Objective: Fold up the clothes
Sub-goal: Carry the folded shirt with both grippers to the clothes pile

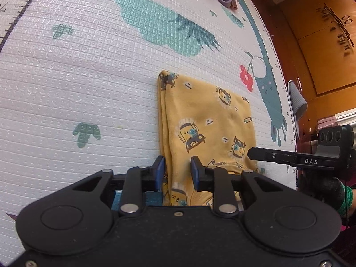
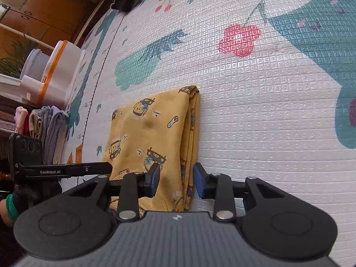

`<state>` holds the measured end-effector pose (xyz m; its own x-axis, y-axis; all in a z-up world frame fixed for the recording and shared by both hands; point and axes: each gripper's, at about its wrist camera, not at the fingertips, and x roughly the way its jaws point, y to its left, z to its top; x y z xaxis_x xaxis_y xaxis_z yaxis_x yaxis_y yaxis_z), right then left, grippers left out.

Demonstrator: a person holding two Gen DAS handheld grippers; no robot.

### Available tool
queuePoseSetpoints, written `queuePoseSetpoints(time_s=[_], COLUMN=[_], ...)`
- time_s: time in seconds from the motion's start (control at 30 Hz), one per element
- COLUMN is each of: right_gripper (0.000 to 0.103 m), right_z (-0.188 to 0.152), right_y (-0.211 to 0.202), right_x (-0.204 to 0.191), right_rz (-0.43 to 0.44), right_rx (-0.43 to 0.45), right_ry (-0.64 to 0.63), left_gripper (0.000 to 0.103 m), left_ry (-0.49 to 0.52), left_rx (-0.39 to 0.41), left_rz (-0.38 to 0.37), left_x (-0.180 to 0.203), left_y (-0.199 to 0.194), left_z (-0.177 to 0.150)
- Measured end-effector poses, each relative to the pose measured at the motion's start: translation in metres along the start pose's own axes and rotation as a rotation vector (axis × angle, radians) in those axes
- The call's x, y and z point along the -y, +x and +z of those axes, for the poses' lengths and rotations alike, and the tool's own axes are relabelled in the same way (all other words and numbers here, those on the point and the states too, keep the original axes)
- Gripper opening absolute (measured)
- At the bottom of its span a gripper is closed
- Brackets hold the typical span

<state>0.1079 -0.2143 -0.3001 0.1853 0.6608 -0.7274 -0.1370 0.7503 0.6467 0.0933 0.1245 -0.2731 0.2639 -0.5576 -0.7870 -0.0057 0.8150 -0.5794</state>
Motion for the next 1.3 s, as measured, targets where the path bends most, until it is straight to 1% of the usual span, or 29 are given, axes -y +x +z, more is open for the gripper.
queuePoseSetpoints(time_s=[0.1, 0.13, 0.17, 0.23, 0.3, 0.47, 0.57, 0.7, 0.8, 0.9, 0.97, 1.07, 1.13, 1.2, 1.23, 1.3], right_gripper=[0.034, 0.031, 0.023, 0.016, 0.015, 0.014, 0.013, 0.013, 0.013, 0.013, 0.013, 0.013, 0.013, 0.013, 0.013, 0.013], right_z=[0.0, 0.0, 0.0, 0.0, -0.001, 0.0, 0.007, 0.026, 0.048, 0.072, 0.088, 0.112, 0.122, 0.125, 0.125, 0.121], right_y=[0.004, 0.005, 0.005, 0.007, 0.007, 0.006, 0.004, -0.001, -0.004, -0.007, -0.006, 0.0, 0.006, 0.013, 0.017, 0.027], right_x=[-0.004, -0.004, -0.003, -0.001, -0.001, -0.011, -0.023, -0.047, -0.077, -0.118, -0.147, -0.202, -0.24, -0.278, -0.297, -0.336], right_rz=[-0.003, -0.004, -0.01, -0.014, -0.009, 0.022, 0.039, 0.079, 0.108, 0.141, 0.16, 0.184, 0.206, 0.235, 0.254, 0.297], right_rx=[0.002, 0.005, 0.008, 0.014, 0.017, 0.012, 0.018, 0.023, 0.025, 0.018, 0.012, 0.01, 0.011, 0.012, 0.01, 0.003], right_ry=[-0.012, -0.009, -0.008, -0.005, -0.01, -0.044, -0.085, -0.155, -0.238, -0.336, -0.394, -0.496, -0.557, -0.623, -0.655, -0.715], left_gripper=[0.022, 0.022, 0.022, 0.013, 0.009, 0.009, 0.008, 0.008, 0.008, 0.008, 0.008, 0.008, 0.008, 0.008, 0.008, 0.008], left_ry=[-0.007, -0.004, -0.016, -0.04, -0.049, -0.057, -0.058, -0.058, -0.055, -0.061, -0.081, -0.124, -0.159, -0.208, -0.23, -0.274], left_rx=[0.003, 0.003, 0.005, 0.012, 0.024, 0.073, 0.111, 0.185, 0.275, 0.37, 0.46, 0.595, 0.679, 0.766, 0.804, 0.887], left_rz=[-0.003, -0.001, 0.001, 0.009, -0.006, -0.048, -0.064, -0.071, -0.089, -0.107, -0.117, -0.118, -0.11, -0.105, -0.103, -0.076], left_x=[0.002, 0.004, 0.002, -0.001, -0.005, -0.002, 0.0, -0.004, -0.004, -0.006, -0.01, -0.02, -0.028, -0.039, -0.044, -0.054], left_y=[0.004, 0.005, 0.005, 0.006, 0.004, -0.008, -0.018, -0.039, -0.07, -0.102, -0.134, -0.183, -0.215, -0.248, -0.263, -0.294], left_z=[0.004, 0.005, 0.005, 0.004, 0.001, -0.002, -0.004, -0.005, -0.001, 0.003, 0.005, 0.0, -0.007, -0.021, -0.029, -0.051])
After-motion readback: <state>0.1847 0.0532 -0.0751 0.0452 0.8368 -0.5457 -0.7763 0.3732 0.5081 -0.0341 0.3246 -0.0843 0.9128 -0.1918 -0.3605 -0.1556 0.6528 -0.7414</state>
